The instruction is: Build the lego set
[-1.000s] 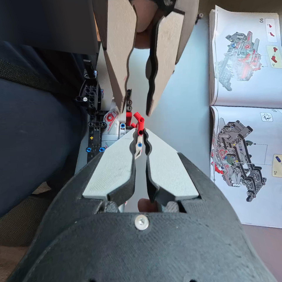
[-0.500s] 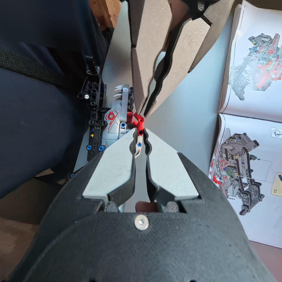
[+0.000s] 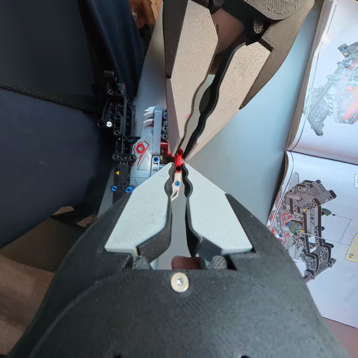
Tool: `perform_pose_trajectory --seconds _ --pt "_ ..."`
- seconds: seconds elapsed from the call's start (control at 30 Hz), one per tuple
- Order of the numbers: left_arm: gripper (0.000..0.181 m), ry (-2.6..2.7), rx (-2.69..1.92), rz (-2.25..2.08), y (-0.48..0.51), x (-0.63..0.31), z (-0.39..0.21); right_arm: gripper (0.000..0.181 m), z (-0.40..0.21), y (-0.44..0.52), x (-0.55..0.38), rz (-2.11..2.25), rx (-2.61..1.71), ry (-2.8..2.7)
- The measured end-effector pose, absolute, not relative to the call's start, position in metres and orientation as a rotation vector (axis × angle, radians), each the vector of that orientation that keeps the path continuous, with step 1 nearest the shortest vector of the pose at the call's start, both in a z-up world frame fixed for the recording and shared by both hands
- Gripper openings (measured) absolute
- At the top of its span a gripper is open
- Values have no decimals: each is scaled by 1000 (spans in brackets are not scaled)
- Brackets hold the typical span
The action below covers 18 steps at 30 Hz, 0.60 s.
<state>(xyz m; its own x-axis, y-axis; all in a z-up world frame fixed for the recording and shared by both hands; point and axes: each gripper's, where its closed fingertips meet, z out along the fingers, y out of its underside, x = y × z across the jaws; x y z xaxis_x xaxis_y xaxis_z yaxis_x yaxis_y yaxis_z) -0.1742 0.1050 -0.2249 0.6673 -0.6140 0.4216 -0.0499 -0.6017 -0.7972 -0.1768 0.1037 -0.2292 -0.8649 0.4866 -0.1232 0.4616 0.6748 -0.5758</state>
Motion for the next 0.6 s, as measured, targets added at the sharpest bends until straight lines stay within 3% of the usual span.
perform_pose_trajectory --seconds 0.6 --pt "5 502 -2106 -836 106 -176 -225 4 -230 102 -180 976 -843 -2814"
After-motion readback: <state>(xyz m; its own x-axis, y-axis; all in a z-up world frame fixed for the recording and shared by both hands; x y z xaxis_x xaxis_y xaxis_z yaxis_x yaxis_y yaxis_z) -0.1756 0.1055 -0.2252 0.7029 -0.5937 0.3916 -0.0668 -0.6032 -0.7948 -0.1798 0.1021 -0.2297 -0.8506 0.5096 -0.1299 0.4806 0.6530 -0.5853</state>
